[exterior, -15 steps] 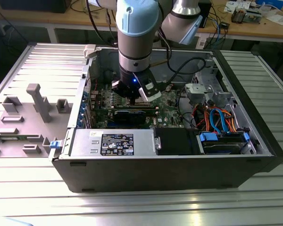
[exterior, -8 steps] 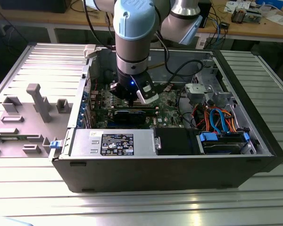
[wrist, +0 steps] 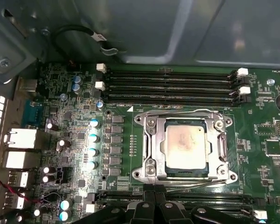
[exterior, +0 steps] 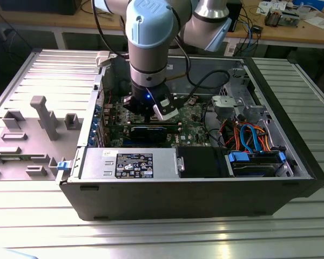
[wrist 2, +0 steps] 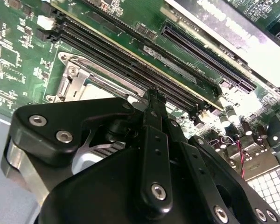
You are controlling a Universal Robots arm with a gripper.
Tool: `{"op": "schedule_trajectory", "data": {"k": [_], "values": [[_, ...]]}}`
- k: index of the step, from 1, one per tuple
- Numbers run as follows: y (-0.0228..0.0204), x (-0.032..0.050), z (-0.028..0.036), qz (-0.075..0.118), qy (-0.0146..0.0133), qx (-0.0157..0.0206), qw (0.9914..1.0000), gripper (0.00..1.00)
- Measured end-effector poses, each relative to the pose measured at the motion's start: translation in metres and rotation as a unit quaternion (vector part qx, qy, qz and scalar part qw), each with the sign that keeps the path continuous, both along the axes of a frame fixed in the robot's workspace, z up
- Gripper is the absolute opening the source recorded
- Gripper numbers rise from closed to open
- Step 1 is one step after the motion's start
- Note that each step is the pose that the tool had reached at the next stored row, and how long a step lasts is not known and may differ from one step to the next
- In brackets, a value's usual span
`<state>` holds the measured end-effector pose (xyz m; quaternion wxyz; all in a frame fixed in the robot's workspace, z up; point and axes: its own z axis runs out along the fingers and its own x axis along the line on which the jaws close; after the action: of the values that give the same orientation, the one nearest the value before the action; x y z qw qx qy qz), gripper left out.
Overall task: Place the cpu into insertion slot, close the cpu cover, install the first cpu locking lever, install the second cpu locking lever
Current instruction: 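Install the second cpu locking lever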
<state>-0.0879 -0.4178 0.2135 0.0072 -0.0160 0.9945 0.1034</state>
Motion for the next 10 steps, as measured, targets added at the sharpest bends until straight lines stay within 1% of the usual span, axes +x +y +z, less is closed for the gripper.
{"op": "schedule_trajectory", "data": {"k": [4, 6, 10], "values": [[0.0009, -0.003, -0.0054, 0.002, 0.0, 0.0, 1.0, 0.11], [0.0016, -0.0055, -0.0066, 0.004, 0.0, 0.0, 0.99999, 0.11], [0.0041, -0.0076, -0.009, 0.023, 0.0, 0.0, 0.99974, 0.11]]}}
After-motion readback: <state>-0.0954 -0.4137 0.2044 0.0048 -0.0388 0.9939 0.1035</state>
